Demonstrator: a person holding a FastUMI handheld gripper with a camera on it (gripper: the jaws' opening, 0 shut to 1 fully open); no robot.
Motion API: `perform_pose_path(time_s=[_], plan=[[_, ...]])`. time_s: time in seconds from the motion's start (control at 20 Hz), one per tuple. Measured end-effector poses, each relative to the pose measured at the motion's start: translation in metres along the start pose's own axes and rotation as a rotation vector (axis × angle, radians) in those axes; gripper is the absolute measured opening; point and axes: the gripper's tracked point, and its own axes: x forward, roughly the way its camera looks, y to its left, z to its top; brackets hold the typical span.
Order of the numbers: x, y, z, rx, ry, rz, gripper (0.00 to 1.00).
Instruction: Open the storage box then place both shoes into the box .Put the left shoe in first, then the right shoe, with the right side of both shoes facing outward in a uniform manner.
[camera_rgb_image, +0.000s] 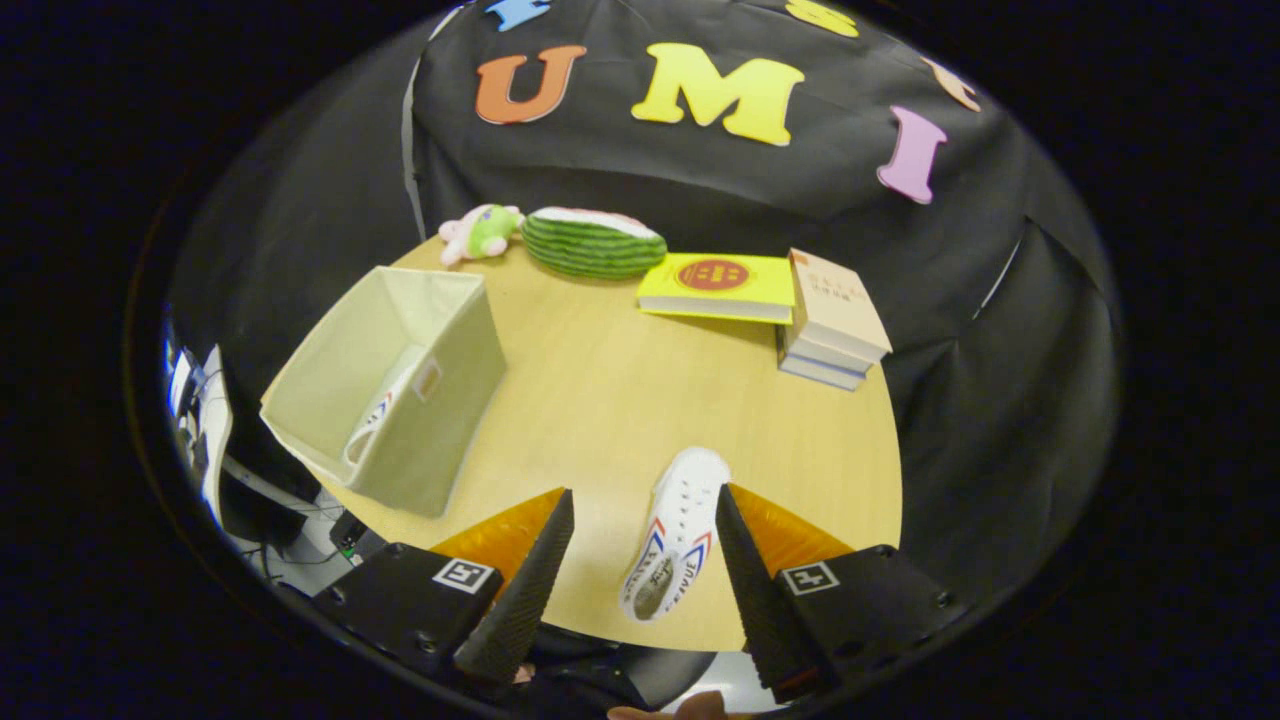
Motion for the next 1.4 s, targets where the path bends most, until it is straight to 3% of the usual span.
perform_pose_path(time_s=[0.45,0.8,0.95,1.0,1.1,1.25,1.3,1.4], plan=[[0.08,-0.054,-0.104,0.173,0.248,0.017,0.89],[0.121,-0.046,-0.132,0.314,0.357,0.085,0.86],[0.123,-0.038,-0.129,0.364,0.369,0.118,0.8],[0.116,-0.035,-0.124,0.375,0.365,0.137,0.74],[0.117,-0.032,-0.122,0.378,0.352,0.141,0.46],[0.122,-0.035,-0.124,0.394,0.325,0.14,0.31],[0.123,-0.034,-0.123,0.434,0.318,0.158,0.14],[0.117,-0.03,-0.119,0.495,0.329,0.212,0.06]])
